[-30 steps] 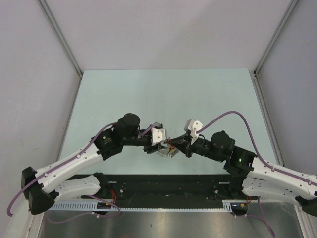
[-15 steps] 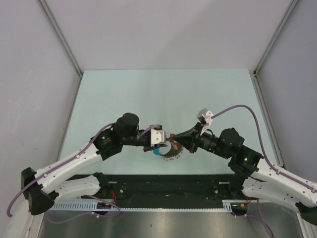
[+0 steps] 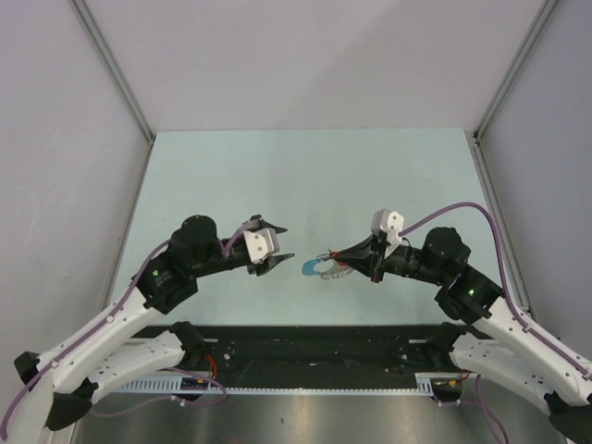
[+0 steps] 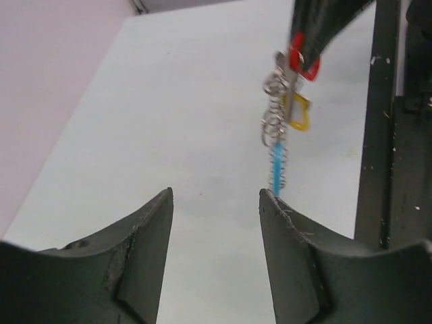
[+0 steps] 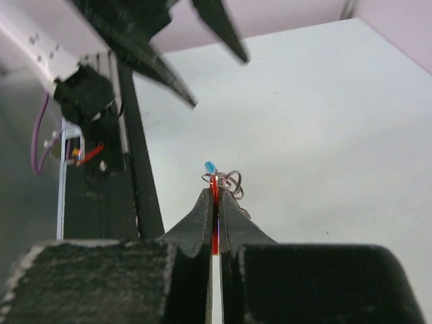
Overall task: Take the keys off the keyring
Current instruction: Remove the key from the keyring.
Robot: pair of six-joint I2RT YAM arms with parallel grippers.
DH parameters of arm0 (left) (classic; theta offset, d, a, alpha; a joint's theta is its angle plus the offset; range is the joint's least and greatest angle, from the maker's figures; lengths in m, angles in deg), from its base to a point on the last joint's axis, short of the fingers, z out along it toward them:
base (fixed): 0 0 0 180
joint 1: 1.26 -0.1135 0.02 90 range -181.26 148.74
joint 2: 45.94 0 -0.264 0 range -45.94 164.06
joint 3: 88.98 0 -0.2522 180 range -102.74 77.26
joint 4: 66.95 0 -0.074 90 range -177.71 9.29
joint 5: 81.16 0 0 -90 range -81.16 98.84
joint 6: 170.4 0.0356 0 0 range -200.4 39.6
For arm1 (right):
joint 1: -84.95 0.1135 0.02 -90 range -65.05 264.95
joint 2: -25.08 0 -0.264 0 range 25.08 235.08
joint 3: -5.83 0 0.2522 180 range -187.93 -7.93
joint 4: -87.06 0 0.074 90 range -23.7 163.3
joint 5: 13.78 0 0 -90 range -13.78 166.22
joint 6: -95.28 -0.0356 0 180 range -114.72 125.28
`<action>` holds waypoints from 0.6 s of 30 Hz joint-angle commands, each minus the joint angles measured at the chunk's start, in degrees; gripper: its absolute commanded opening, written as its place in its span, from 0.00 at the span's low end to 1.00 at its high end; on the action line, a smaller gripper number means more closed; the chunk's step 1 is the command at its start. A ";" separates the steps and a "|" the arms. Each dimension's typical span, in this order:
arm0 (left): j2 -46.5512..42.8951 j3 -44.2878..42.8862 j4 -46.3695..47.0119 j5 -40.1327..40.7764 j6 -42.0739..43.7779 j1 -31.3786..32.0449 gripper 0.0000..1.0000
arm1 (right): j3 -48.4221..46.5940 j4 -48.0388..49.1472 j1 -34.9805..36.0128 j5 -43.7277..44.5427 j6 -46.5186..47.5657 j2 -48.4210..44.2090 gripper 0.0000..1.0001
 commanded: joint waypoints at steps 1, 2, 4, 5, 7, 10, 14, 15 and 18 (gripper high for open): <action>-0.26 -1.21 3.09 -6.47 0.32 -2.99 0.59 | -5.80 -6.37 -2.05 -18.27 13.96 2.66 0.00; 0.27 -1.91 2.21 -8.41 1.55 -3.08 0.59 | -6.33 -7.77 -2.32 -20.66 15.71 3.28 0.00; 2.38 -3.50 -0.51 -16.49 6.02 -3.17 0.58 | -7.38 -11.90 -2.67 -27.32 21.16 4.69 0.00; 3.25 -3.85 -1.22 -18.69 7.53 -3.17 0.58 | -7.39 -12.79 -2.76 -28.93 22.48 4.87 0.00; 5.88 -5.51 -3.59 -24.40 10.43 -3.08 0.58 | -7.39 -14.72 -2.76 -31.57 26.08 5.13 0.00; 9.57 -9.73 -8.77 -30.55 11.59 -3.17 0.58 | -7.39 -15.52 -2.76 -33.08 28.03 5.57 0.00; 11.69 -11.41 -10.37 -36.63 9.84 -2.99 0.57 | -7.74 -15.08 -2.23 -32.64 28.91 5.14 0.00; 11.79 -11.06 -8.97 -37.51 8.78 -2.99 0.57 | -7.74 -14.64 -2.32 -32.03 29.17 4.87 0.00; 11.70 -8.26 -3.45 -40.59 2.37 -2.82 0.56 | -7.83 -13.59 -2.32 -31.76 29.88 4.78 0.00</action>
